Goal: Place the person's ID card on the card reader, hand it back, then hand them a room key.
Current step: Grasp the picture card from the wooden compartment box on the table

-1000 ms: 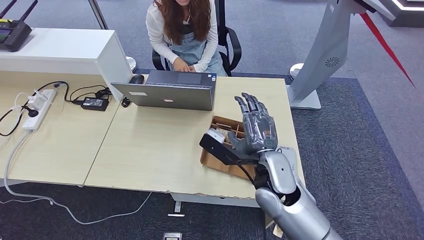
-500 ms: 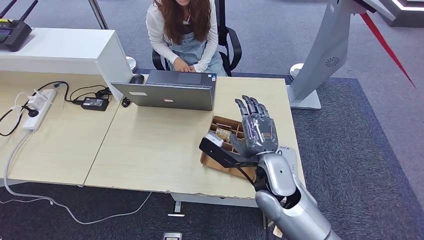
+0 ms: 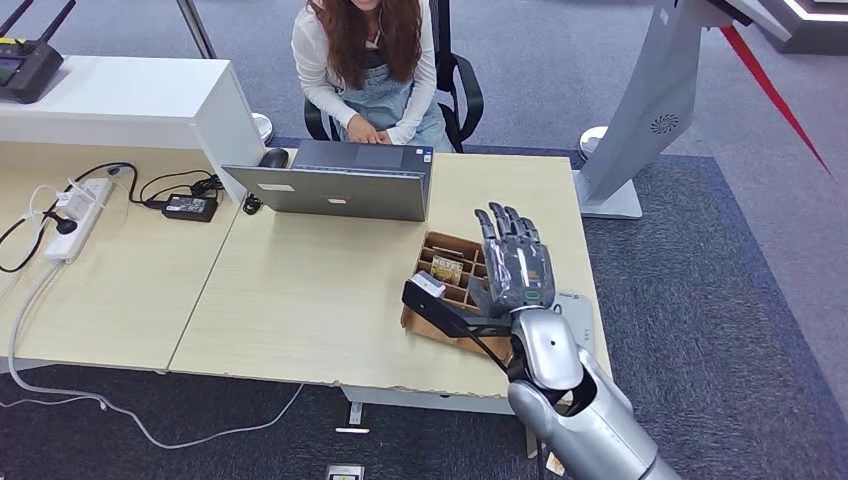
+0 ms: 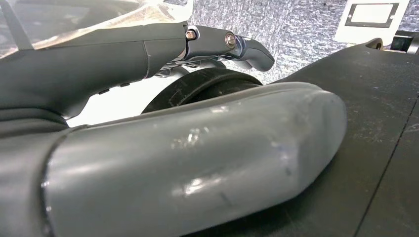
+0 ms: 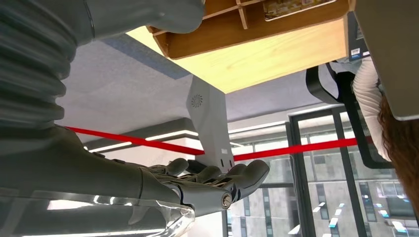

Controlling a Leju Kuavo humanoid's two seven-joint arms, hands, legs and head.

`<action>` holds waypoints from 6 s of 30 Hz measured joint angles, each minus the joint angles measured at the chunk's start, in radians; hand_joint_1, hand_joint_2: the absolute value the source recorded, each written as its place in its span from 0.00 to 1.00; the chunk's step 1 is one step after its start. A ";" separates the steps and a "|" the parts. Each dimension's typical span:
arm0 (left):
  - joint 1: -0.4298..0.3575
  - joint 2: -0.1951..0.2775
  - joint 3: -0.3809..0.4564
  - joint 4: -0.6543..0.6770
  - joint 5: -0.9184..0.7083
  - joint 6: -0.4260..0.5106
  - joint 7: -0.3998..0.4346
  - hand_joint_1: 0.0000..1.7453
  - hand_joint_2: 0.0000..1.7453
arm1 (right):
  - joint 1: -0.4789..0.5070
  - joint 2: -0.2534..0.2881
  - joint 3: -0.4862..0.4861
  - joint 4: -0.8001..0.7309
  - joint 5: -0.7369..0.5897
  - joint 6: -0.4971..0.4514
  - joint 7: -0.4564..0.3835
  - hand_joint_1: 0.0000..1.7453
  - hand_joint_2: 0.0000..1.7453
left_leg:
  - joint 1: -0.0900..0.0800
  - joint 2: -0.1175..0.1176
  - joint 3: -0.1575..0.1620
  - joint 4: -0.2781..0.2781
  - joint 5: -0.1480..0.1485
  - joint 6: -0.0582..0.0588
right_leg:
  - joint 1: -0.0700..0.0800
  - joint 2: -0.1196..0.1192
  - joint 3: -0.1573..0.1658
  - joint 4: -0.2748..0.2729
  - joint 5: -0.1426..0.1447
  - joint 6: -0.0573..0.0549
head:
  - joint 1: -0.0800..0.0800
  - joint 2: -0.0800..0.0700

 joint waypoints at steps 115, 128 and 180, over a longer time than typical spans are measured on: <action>-0.015 0.000 0.005 0.000 -0.056 -0.027 0.004 0.00 0.00 | -0.076 -0.004 -0.015 0.206 0.045 0.219 0.117 0.40 1.00 | 0.000 0.000 0.000 0.000 0.000 0.000 | 0.000 0.000 0.000 0.000 0.000 0.000 | 0.000 0.000; -0.016 0.000 0.005 0.000 -0.060 -0.027 0.004 0.00 0.00 | -0.067 -0.004 -0.016 0.215 0.034 0.213 0.118 0.46 1.00 | 0.000 0.000 0.000 0.000 0.000 0.000 | 0.000 0.000 0.000 0.000 0.000 0.000 | 0.000 0.000; -0.018 0.000 0.006 0.000 -0.094 -0.037 -0.002 0.00 0.00 | -0.052 0.015 -0.045 0.257 0.027 0.108 0.093 1.00 1.00 | 0.000 0.000 0.000 0.000 0.000 0.000 | 0.000 0.000 0.000 0.000 0.000 0.000 | 0.000 0.000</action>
